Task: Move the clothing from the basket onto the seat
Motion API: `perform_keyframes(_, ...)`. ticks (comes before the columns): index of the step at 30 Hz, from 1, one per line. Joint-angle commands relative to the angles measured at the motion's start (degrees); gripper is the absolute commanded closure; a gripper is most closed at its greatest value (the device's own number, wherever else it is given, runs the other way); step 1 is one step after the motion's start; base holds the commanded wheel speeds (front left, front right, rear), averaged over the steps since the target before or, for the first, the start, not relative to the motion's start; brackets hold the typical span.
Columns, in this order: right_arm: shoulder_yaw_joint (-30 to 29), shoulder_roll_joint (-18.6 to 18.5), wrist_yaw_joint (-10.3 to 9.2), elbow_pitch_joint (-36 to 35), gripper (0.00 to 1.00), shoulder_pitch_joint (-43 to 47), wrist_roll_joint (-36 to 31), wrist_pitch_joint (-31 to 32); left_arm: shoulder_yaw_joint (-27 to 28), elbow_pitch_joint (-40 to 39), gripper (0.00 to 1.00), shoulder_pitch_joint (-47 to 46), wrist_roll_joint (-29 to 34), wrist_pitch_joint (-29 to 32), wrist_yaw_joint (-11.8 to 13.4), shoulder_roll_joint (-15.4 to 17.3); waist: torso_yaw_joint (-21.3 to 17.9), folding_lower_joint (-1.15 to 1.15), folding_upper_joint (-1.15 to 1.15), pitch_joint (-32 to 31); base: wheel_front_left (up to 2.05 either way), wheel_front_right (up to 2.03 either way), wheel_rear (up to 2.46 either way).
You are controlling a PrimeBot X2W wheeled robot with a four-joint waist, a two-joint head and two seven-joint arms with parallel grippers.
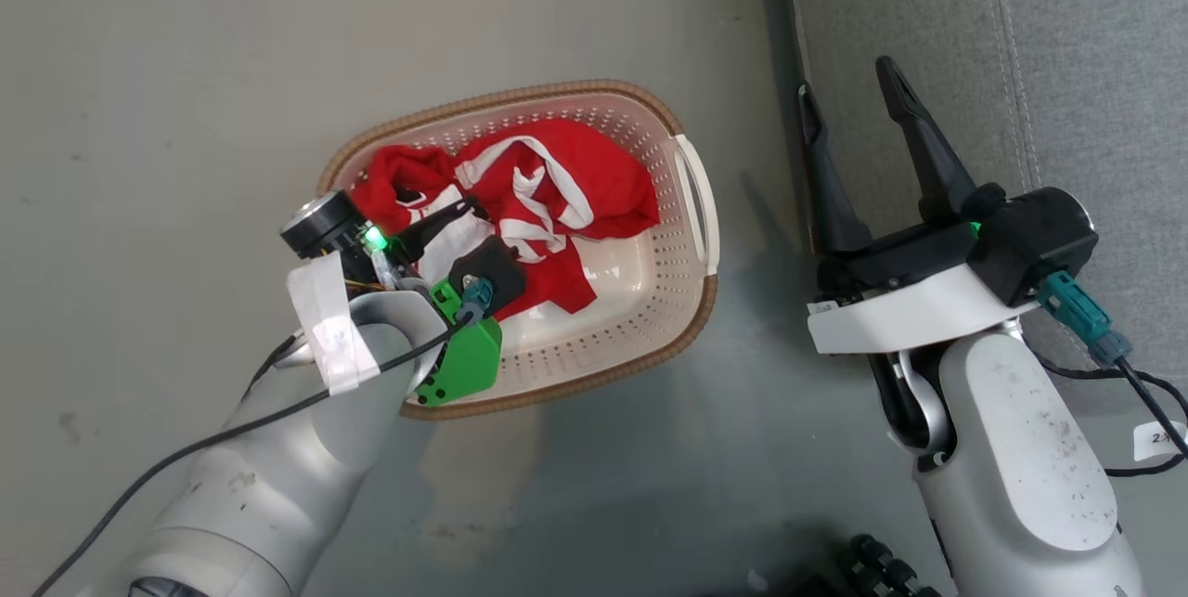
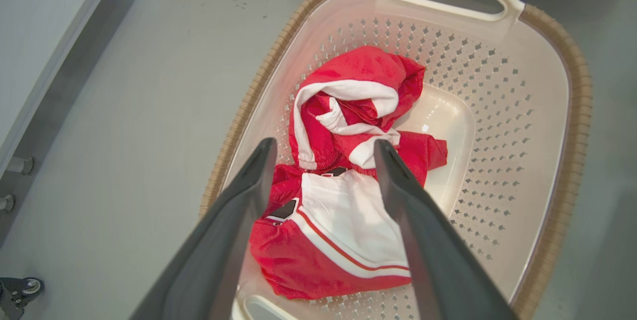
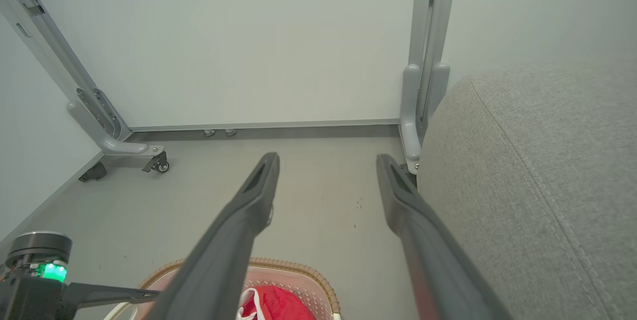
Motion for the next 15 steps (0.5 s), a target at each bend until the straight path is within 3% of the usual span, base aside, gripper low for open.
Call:
perform_keyframes(1,0.27,-0.04,0.00,-0.25,0.00,-1.44,0.77,-0.15,-0.60,1.74,0.00,-2.44,0.12,0.61,-0.15,0.82,-5.17,-0.01,0.00,7.53,0.00,0.00,0.00)
perform_keyframes(15,2.32,-0.03,0.00,-0.66,0.00,-3.67,4.80,-0.17,-4.90,13.30,0.00,-12.36,0.17,10.85,-0.13,3.64,-8.98,-0.01,0.00,14.77,0.00,0.00,0.00)
